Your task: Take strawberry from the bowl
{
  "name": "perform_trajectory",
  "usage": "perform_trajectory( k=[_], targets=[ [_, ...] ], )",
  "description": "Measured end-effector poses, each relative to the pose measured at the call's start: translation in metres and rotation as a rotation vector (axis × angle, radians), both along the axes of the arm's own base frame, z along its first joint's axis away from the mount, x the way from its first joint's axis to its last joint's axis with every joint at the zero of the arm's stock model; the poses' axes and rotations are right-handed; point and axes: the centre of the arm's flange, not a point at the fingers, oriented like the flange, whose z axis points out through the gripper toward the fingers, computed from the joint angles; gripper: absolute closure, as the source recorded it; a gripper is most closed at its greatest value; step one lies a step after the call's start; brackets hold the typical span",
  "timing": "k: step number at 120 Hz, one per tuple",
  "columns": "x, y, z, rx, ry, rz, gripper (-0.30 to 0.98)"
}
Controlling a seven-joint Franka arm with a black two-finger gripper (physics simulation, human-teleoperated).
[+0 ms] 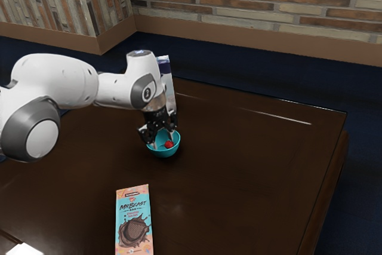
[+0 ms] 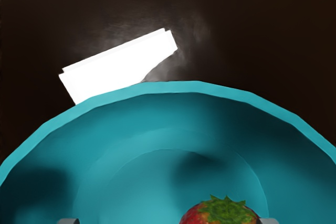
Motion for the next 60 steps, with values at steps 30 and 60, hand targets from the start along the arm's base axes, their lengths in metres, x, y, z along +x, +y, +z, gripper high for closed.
perform_trajectory(
  k=[30, 60],
  targets=[
    [0.002, -0.010, -0.009, 0.002, -0.011, 0.026, 0.29],
    [0.003, -0.011, -0.010, 0.003, -0.017, 0.051, 0.48]
  ],
)
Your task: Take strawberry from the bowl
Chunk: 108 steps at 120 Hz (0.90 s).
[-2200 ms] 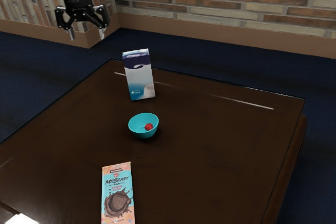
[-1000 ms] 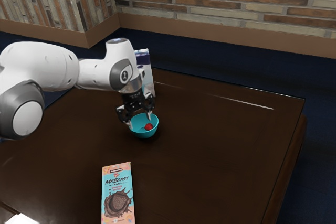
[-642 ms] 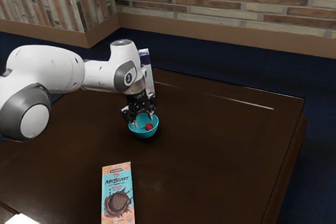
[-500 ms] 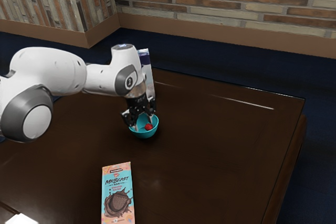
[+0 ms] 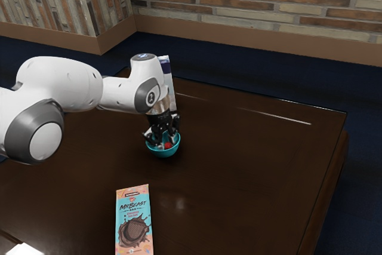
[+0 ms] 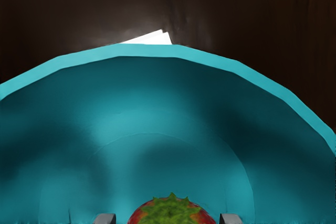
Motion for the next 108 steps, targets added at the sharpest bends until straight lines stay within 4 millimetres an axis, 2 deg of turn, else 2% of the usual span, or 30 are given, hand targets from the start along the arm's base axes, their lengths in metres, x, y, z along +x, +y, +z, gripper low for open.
perform_trajectory(
  k=[19, 44, 74, 84, 88, 93, 97, 101, 108],
  targets=[
    [0.000, 0.000, 0.000, 0.001, 0.000, 0.012, 0.62],
    [0.000, 0.000, 0.002, 0.005, 0.001, 0.029, 0.71],
    [-0.003, -0.004, 0.041, -0.005, -0.038, 0.039, 0.79],
    [-0.008, -0.023, 0.082, -0.018, -0.084, 0.013, 0.79],
    [-0.011, -0.041, 0.099, -0.024, -0.104, -0.013, 0.79],
    [-0.016, -0.076, 0.115, -0.032, -0.122, -0.064, 0.79],
    [-0.020, -0.106, 0.119, -0.036, -0.126, -0.109, 0.78],
    [-0.023, -0.130, 0.117, -0.036, -0.122, -0.146, 0.70],
    [-0.027, -0.151, 0.116, -0.036, -0.120, -0.176, 0.57]
  ],
)
